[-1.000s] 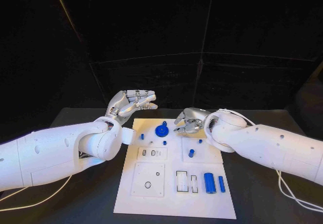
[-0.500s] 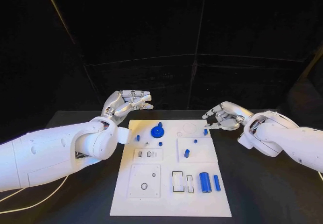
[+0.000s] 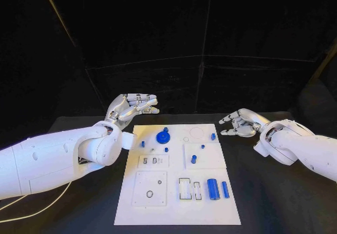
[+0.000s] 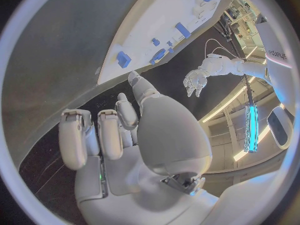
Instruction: Assemble the parts on the task board
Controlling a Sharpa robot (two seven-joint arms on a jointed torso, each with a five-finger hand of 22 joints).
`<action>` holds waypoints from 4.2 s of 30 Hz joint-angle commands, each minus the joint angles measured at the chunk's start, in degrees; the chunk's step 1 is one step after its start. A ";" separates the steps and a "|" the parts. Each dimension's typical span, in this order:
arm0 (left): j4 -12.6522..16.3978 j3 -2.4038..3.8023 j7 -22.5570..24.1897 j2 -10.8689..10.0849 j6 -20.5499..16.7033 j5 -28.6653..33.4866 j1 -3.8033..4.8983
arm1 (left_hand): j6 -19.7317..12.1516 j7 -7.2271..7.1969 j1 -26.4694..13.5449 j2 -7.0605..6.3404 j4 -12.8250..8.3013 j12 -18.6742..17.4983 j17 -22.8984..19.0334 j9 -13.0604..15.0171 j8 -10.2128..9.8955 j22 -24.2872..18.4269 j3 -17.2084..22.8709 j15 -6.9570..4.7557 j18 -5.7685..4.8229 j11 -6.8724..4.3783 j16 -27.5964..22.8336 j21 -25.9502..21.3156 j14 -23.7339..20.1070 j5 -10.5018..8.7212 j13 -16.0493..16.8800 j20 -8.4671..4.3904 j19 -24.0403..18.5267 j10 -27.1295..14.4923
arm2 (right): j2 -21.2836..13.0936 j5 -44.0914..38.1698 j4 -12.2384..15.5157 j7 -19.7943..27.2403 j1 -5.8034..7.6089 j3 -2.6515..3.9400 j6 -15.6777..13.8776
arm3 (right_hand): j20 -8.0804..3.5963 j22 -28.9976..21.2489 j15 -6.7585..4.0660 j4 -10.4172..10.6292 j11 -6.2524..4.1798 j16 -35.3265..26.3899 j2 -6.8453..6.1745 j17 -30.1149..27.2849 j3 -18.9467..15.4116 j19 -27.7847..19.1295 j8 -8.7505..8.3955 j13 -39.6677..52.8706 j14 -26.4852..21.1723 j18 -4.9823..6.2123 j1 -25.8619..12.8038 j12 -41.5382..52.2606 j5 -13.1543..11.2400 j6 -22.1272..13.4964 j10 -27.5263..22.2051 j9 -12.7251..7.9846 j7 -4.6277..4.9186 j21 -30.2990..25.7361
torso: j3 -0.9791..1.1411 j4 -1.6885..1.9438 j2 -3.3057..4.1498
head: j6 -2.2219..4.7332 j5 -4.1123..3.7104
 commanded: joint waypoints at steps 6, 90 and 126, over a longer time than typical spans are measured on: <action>-0.35 0.04 0.31 0.22 1.35 -0.64 0.02 | -0.45 0.22 -0.04 0.42 -0.93 -0.60 -0.27 -0.05 -0.44 -0.34 -0.20 0.16 0.73 0.25 -1.18 -0.64 -1.10 -0.12 -0.10 0.46 -0.59 -1.07 | 1.85 -2.72 -2.13 0.07 -1.31 0.06 1.05 | 0.44 7.75 0.36 -0.15 -0.05 -0.20 -0.61 3.99 -0.24 0.21 -0.32 -0.19 3.41 0.98 -0.21 -0.34 -0.40 -0.66 -0.56 -0.06 -0.02 -0.39 | 0.01 0.03 -0.02 | -0.36 0.36; -0.52 0.05 -0.36 0.04 0.63 -0.64 -0.02 | -0.40 0.31 0.47 1.41 -1.76 -0.48 -0.46 -0.01 -0.46 -0.43 0.16 0.00 0.88 0.24 -1.50 -0.59 -0.27 -0.11 -0.07 0.43 -0.11 -1.20 | 4.99 -6.09 -1.78 -5.96 -2.35 0.12 -6.59 | -1.32 11.59 -1.71 -0.59 -2.61 1.24 6.33 6.66 4.99 3.28 3.99 2.97 4.14 0.04 -0.63 3.87 -2.08 10.44 3.18 0.64 -2.96 1.39 | -0.03 -0.06 -0.30 | -0.82 0.22; -1.98 0.05 -1.29 0.37 1.66 -0.33 0.12 | 1.48 -0.39 -0.37 2.42 -2.56 -0.18 0.17 0.07 -0.15 -0.05 -0.71 -1.24 0.85 -0.78 -1.00 0.71 3.66 -0.13 0.06 -0.79 2.55 1.71 | 18.34 -17.30 11.96 -23.75 -2.00 0.12 -4.70 | -1.50 11.75 -1.77 -0.66 -2.59 1.01 6.37 6.35 6.15 3.40 3.57 2.32 4.07 0.00 -1.23 3.00 -2.20 10.12 2.86 0.42 -2.86 1.46 | -0.87 0.42 -1.55 | -3.36 2.64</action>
